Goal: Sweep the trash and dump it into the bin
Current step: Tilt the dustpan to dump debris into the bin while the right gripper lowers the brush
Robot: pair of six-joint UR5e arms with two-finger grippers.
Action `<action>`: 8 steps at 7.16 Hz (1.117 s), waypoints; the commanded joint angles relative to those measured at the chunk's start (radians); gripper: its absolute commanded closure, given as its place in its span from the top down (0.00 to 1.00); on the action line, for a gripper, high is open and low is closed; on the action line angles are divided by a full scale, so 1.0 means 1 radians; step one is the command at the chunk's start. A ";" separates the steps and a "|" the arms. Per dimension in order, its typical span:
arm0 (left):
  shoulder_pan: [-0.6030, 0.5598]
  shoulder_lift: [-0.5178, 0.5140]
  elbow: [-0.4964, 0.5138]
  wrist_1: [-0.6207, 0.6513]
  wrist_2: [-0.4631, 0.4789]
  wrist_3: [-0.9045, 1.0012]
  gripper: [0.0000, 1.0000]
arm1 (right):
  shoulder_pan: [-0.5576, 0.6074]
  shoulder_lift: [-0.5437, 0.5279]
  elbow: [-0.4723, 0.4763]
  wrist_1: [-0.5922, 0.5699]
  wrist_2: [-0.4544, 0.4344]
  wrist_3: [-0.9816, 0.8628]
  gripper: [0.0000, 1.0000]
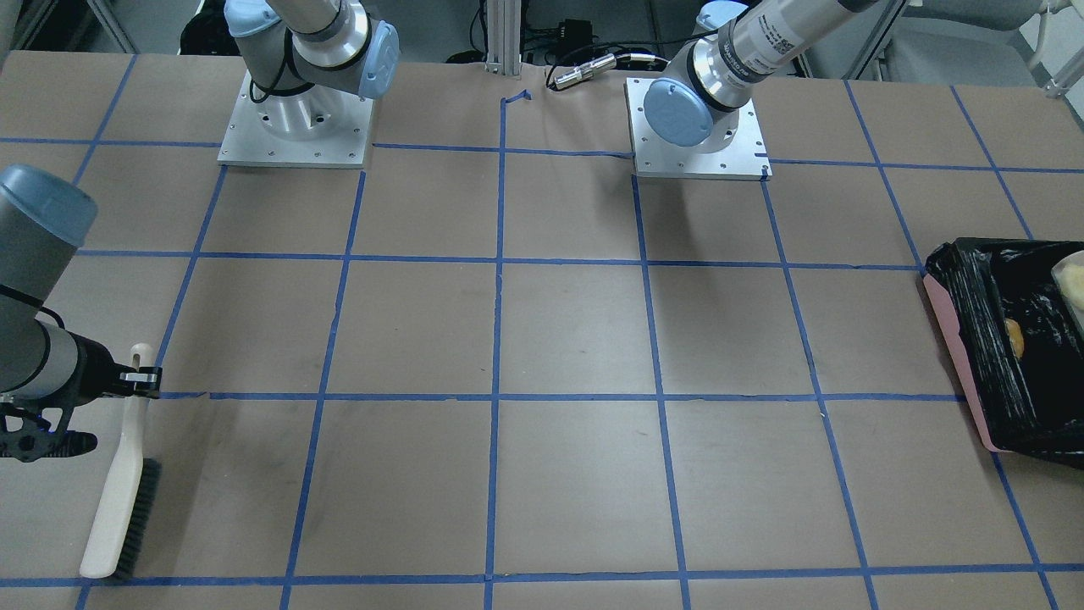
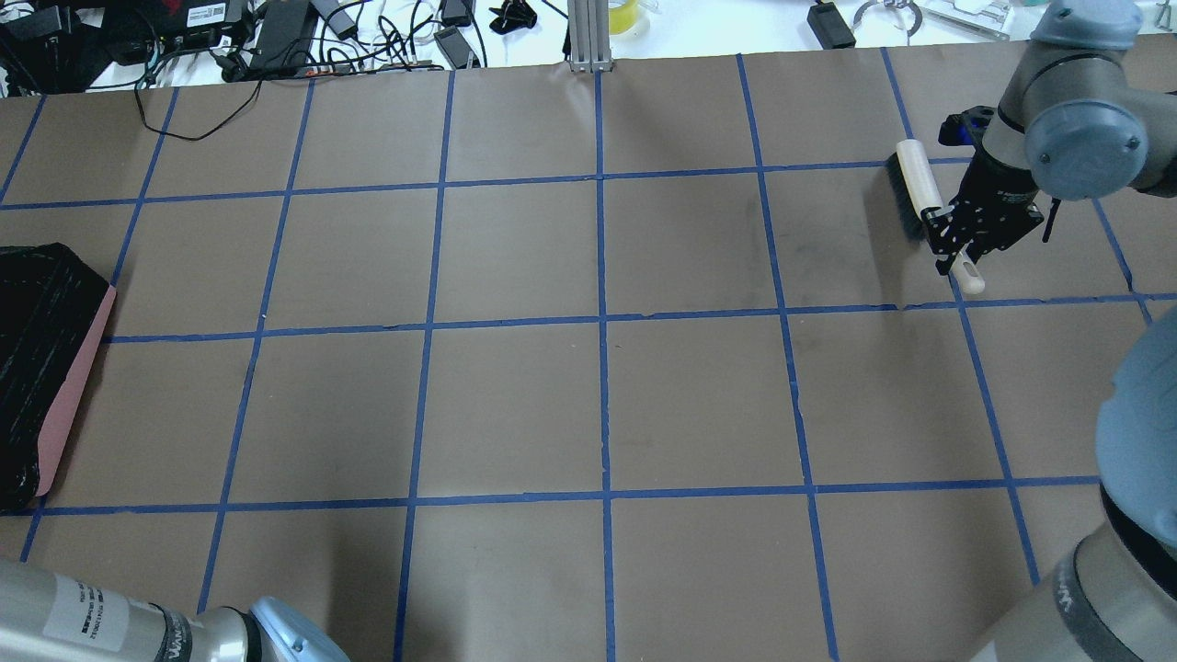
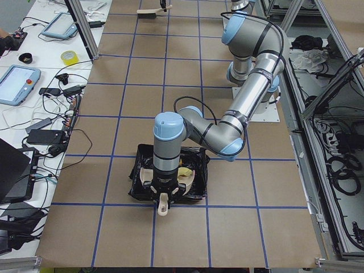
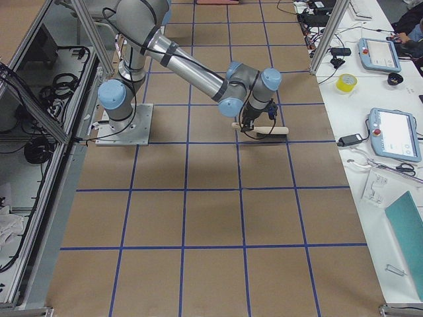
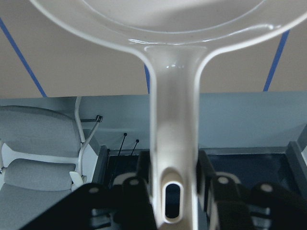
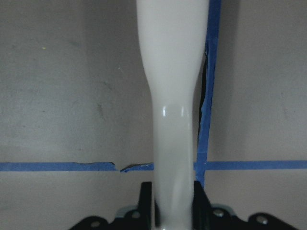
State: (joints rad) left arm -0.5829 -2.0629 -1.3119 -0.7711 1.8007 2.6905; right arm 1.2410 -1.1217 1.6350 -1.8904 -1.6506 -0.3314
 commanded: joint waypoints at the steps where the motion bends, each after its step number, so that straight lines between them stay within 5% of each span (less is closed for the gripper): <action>1: -0.002 0.006 -0.030 0.068 -0.003 0.044 0.00 | 0.000 -0.007 -0.001 0.005 -0.011 -0.021 1.00; 3: -0.002 0.004 -0.018 0.094 -0.004 0.115 0.00 | 0.000 -0.083 -0.015 0.025 -0.052 -0.011 1.00; 8: -0.087 0.067 -0.114 0.341 0.110 0.086 0.00 | 0.012 -0.493 -0.095 0.385 -0.001 0.212 1.00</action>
State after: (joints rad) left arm -0.6511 -2.0222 -1.3765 -0.4826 1.8721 2.7818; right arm 1.2515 -1.5160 1.5674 -1.5787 -1.6619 -0.1670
